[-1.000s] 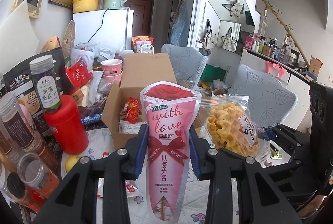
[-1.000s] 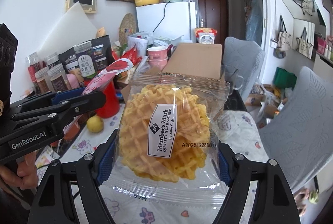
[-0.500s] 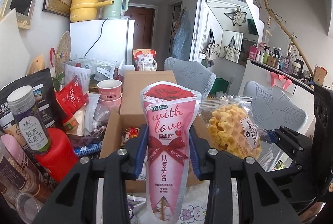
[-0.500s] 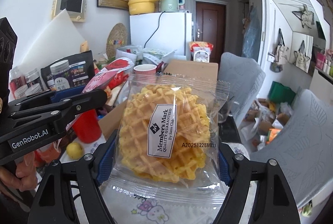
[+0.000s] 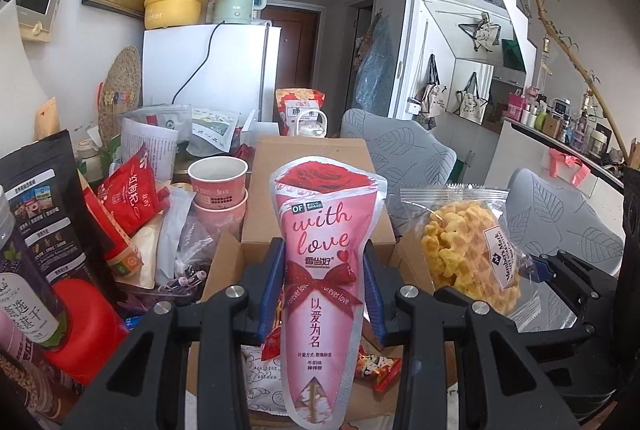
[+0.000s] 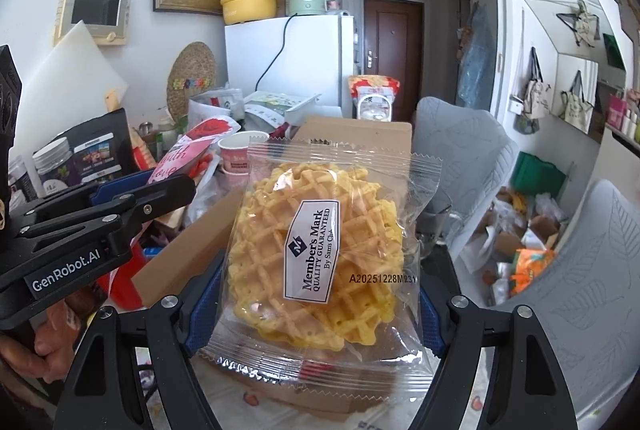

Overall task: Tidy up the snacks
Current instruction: 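Lower into the box and open both tools to release the waffle and pink bag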

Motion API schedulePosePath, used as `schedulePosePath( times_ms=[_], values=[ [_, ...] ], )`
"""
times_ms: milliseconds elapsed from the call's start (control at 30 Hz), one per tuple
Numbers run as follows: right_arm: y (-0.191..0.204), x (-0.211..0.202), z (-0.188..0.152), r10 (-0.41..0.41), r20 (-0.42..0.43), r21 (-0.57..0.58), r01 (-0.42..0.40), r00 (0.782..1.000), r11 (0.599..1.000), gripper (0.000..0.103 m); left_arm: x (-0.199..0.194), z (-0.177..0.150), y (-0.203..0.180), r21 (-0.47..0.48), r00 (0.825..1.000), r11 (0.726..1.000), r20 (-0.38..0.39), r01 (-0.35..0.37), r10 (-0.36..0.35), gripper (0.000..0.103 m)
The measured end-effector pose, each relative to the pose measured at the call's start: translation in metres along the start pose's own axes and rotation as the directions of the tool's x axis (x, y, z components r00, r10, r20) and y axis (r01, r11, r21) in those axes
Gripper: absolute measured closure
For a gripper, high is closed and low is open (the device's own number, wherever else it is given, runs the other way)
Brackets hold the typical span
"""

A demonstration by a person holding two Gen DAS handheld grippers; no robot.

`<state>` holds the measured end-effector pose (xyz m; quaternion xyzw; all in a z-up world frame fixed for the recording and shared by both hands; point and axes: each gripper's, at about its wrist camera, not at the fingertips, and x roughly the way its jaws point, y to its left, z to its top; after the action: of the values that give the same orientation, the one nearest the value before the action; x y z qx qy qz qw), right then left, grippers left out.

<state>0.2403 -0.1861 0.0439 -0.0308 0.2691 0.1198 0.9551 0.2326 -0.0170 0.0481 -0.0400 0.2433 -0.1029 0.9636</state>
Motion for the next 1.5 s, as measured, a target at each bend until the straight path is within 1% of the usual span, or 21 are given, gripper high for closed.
schedulePosePath(
  times_ms=[200,333,600,767,900,1067,1200,1333,1433,1500],
  values=[
    [-0.005,0.034,0.003,-0.019,-0.045,0.002,0.019,0.999,1.000,0.023,0.033,-0.007,0.010,-0.010,0.998,0.999,-0.044,-0.039,0.038,0.067],
    [-0.007,0.052,0.001,-0.017,-0.073,0.003,0.017,0.997,1.000,0.023,0.051,-0.014,0.018,-0.008,0.994,0.998,-0.090,-0.064,0.063,0.067],
    [-0.006,0.080,-0.009,-0.018,-0.142,-0.009,0.016,0.990,1.000,0.023,0.078,-0.026,0.016,0.028,0.982,0.997,-0.172,-0.074,0.078,0.067],
    [-0.008,0.093,-0.016,-0.042,-0.180,-0.013,0.040,0.983,0.999,0.023,0.090,-0.032,0.017,0.048,0.973,0.995,-0.209,-0.089,0.097,0.067],
    [-0.008,0.103,-0.020,-0.063,-0.208,-0.018,0.060,0.976,0.998,0.023,0.100,-0.037,0.017,0.063,0.964,0.993,-0.239,-0.103,0.115,0.067],
    [-0.006,0.119,-0.027,-0.091,-0.249,-0.036,0.085,0.964,0.996,0.023,0.113,-0.045,0.019,0.079,0.947,0.989,-0.287,-0.125,0.142,0.067],
    [-0.006,0.128,-0.032,-0.104,-0.282,-0.044,0.095,0.954,0.994,0.023,0.114,-0.045,0.018,0.086,0.945,0.989,-0.293,-0.124,0.144,0.066],
    [0.001,0.133,-0.036,-0.126,-0.305,-0.083,0.106,0.944,0.991,0.023,0.115,-0.047,0.014,0.107,0.943,0.986,-0.298,-0.124,0.151,0.066],
    [0.003,0.134,-0.038,-0.144,-0.313,-0.105,0.116,0.939,0.988,0.023,0.118,-0.051,0.007,0.123,0.939,0.987,-0.313,-0.107,0.141,0.065],
    [0.003,0.136,-0.039,-0.158,-0.327,-0.121,0.125,0.932,0.985,0.023,0.121,-0.052,0.006,0.120,0.936,0.988,-0.327,-0.099,0.134,0.065]
  ],
)
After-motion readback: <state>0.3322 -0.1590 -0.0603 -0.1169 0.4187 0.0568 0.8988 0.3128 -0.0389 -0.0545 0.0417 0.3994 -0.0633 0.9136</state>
